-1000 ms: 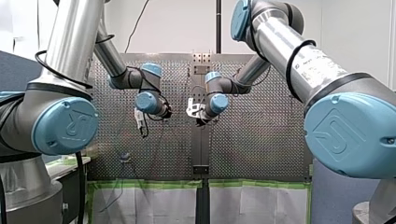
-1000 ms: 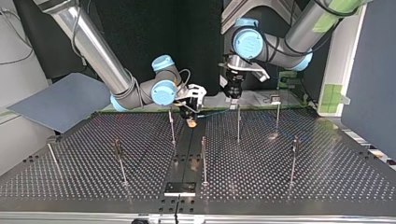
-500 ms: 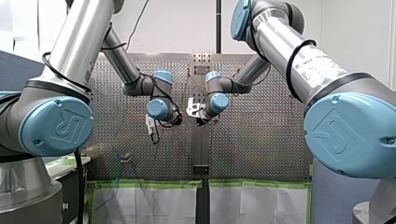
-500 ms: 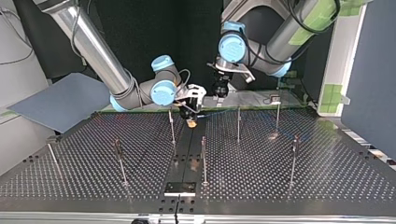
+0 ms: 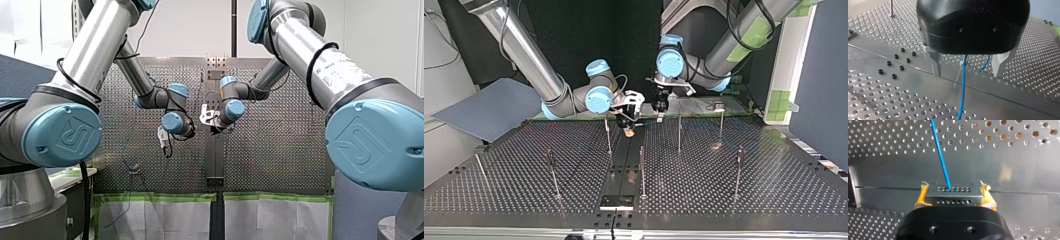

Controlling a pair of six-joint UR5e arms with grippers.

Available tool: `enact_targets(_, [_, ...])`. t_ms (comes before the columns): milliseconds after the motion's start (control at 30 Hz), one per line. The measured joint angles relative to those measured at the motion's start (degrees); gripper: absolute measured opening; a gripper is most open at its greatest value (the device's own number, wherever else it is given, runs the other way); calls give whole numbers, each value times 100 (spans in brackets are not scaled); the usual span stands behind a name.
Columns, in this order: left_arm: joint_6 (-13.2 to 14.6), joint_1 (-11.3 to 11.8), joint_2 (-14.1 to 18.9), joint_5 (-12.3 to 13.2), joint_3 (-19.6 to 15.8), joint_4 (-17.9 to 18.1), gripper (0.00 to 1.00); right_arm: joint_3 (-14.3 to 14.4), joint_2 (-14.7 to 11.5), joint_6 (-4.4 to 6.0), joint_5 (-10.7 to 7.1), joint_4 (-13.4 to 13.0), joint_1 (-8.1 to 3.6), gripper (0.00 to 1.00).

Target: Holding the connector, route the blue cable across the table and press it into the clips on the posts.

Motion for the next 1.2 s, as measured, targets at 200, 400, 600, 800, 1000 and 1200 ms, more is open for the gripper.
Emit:
enact_targets(200, [-54, 64, -79, 142, 164, -16, 100, 0, 0, 0, 0, -1, -1, 0])
enact_targets(400, [-96, 82, -355, 206, 452, -128, 100, 0, 0, 0, -54, 1, 6, 0])
enact_targets(600, [-130, 84, -632, 50, 731, -243, 100, 0, -4, 0, -84, 7, 6, 0])
enact_targets(800, [-34, 52, -682, -145, 782, -390, 71, 0, -11, -1, -88, 8, 0, 0])
enact_targets(1000, [160, -22, -669, -396, 784, -483, 0, 0, -50, -2, -89, 8, -5, 0])
enact_targets(1200, [61, -129, -506, -448, 784, -514, 0, 0, -107, -6, -88, 40, -22, 0])
